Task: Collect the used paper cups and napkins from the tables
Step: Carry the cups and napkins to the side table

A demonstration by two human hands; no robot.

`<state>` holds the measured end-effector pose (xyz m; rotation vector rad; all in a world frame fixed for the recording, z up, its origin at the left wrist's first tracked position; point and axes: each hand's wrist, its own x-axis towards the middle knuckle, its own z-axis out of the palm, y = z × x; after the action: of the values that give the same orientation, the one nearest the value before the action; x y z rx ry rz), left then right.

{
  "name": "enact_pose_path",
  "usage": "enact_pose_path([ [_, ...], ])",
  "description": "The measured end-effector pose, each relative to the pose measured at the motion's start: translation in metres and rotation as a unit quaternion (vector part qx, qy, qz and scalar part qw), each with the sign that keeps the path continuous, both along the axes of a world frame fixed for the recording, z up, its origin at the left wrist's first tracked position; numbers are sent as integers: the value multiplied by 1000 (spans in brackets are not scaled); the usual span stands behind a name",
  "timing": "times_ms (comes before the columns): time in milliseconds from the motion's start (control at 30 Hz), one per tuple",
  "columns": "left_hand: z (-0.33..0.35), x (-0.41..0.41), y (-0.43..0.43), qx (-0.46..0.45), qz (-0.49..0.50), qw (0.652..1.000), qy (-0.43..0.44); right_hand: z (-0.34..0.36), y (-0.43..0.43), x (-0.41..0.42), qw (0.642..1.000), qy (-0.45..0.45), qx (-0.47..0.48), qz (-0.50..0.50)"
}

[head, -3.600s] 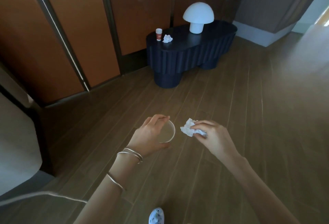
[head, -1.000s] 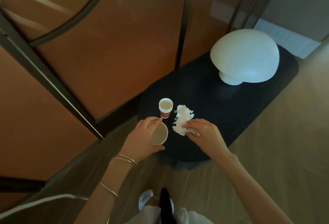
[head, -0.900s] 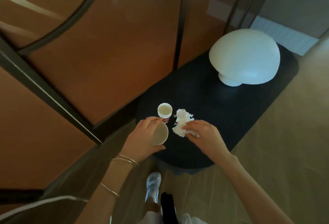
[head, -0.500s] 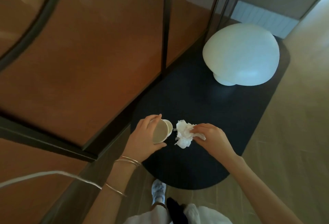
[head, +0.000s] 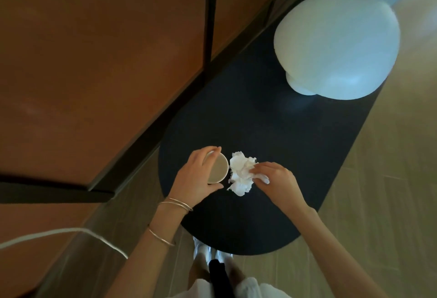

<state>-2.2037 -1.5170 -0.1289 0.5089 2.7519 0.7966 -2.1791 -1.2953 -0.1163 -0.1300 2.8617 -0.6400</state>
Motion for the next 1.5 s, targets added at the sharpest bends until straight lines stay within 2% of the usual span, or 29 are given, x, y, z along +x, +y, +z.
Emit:
enact_pose_path([
  [133, -26, -10, 5, 0, 6, 1000, -10, -24, 2, -7, 1000, 1, -24, -15],
  [433, -66, -18, 15, -3, 13, 995, -95, -78, 3, -27, 997, 49, -43, -33],
  [567, -74, -14, 17, 5, 29, 995, -93, -103, 2, -33, 999, 26, -34, -29],
  [700, -78, -9, 16, 4, 34, 996, -84, -125, 3, -27, 999, -39, -9, 5],
  [767, -78, -9, 16, 3, 34, 996, -86, -127, 3, -22, 999, -35, -14, 7],
  [900, -76, -9, 19, 4, 41, 995, -91, -126, 4, -10, 998, 48, -22, 17],
  [1133, -76, -3, 24, -15, 26, 995, -92, -135, 4, -6, 999, -23, -21, -17],
  [1500, -76, 10, 31, -21, 66, 988, -136, -133, 8, -15, 999, 44, 6, 28],
])
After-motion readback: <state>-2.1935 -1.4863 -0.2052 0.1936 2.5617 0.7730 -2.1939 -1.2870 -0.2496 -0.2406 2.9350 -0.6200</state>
